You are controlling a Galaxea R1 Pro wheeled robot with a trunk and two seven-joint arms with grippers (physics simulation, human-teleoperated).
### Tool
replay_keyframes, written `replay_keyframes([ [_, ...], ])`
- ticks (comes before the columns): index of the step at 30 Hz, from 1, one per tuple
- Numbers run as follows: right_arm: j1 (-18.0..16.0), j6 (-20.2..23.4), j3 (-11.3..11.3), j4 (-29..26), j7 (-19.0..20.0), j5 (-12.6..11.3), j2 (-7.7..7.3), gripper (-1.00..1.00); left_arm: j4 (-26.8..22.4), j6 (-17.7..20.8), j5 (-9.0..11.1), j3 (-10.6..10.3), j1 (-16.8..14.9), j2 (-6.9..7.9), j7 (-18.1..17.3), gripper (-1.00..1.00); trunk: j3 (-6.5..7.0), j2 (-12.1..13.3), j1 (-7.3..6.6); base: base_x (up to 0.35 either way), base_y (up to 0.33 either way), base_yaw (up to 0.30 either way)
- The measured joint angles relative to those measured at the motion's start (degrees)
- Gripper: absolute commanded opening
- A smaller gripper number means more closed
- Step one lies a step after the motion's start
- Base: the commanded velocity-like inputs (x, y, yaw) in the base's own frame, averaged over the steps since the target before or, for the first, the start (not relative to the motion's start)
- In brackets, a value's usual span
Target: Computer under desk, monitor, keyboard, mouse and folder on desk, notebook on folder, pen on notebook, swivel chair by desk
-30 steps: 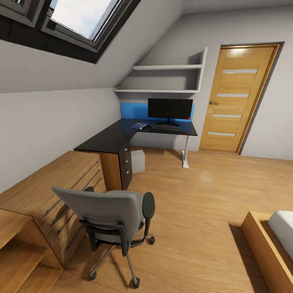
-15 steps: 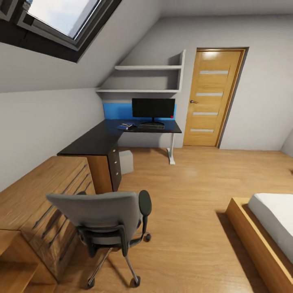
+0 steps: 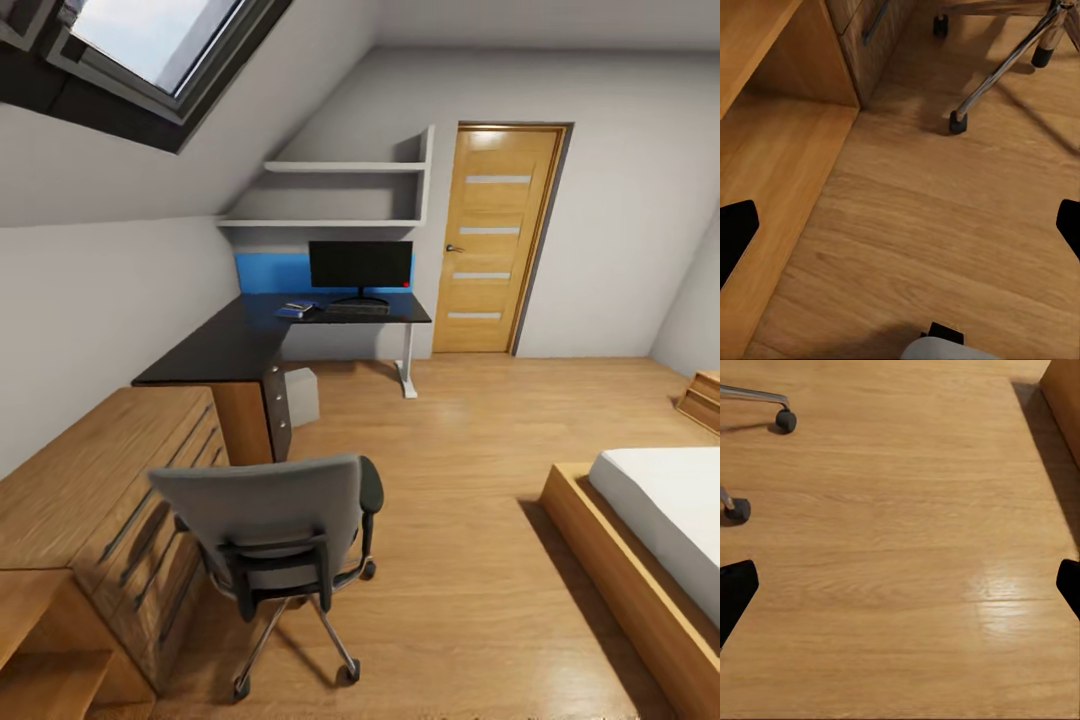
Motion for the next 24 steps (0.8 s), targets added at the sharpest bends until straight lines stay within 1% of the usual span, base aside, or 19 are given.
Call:
replay_keyframes([
  [2,0.0,2.42,-0.04,-0.06,0.04,0.0,-0.08,1.0,0.0,0.0,0.0,-0.01,0.0,-0.02,0.0,1.0,0.0,0.0,0.0,-0.153,0.288,-0.014],
  [5,0.0,4.33,0.0,-0.1,0.07,0.06,-0.06,1.0,0.0,0.0,0.0,-0.01,0.0,-0.04,0.0,1.0,0.0,0.0,0.0,-0.154,0.288,-0.007],
  [9,-0.01,5.1,0.01,-0.07,0.08,0.08,0.0,1.0,0.0,0.01,-0.01,-0.01,0.0,-0.04,0.0,1.0,0.0,0.0,0.0,-0.126,0.235,-0.003],
  [24,-0.01,5.65,0.01,-0.12,0.15,0.09,-0.05,1.0,0.0,0.03,-0.01,-0.01,0.0,-0.04,-0.02,1.0,0.0,0.0,-0.02,-0.017,0.043,0.0],
])
